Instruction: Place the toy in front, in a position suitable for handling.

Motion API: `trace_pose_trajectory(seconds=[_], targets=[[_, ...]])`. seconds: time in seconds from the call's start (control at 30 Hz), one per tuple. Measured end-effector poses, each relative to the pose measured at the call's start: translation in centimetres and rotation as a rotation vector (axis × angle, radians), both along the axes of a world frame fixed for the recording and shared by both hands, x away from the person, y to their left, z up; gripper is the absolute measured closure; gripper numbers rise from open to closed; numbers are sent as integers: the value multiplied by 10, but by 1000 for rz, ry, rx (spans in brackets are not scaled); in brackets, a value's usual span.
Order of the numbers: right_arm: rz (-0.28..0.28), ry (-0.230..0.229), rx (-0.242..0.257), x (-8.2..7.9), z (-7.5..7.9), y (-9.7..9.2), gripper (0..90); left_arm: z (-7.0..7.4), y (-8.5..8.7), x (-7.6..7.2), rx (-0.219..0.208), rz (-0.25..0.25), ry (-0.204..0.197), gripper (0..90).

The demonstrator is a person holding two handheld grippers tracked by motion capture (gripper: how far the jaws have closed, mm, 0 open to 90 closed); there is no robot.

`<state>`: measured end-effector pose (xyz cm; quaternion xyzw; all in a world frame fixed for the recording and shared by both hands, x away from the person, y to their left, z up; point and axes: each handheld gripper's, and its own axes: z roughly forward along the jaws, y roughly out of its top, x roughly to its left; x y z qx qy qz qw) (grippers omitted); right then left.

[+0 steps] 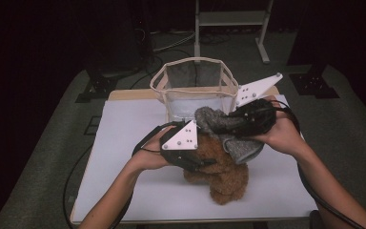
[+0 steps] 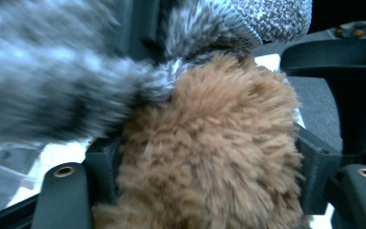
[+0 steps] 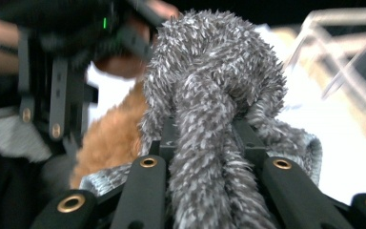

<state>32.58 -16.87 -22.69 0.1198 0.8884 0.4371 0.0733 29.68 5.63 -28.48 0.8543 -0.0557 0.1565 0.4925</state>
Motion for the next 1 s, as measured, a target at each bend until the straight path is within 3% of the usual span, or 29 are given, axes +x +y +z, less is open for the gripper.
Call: trace_pose_trajectory(seconds=[0.07,0.17,0.37,0.53,0.67,0.7,0.77,1.0], targets=[[3,12,-48,-2,-7,-4,720,-2,-5,0,10,-7,12,245],[-1,10,-69,-5,-10,-9,723,-1,-9,-3,12,-8,12,200],[-16,24,-48,-8,-13,-22,722,3,-3,-7,-17,11,15,181],[-38,13,-31,-10,-14,-30,720,3,1,-3,-16,65,55,162],[-34,24,4,-10,-12,-36,719,0,1,-3,-22,47,62,246],[-29,17,6,-11,-8,-34,717,0,-1,-5,-18,44,53,318],[-19,6,8,-12,-2,-30,716,0,-3,-6,-13,46,46,355],[42,-29,-47,-16,7,1,707,0,-1,-8,-4,62,38,386]])
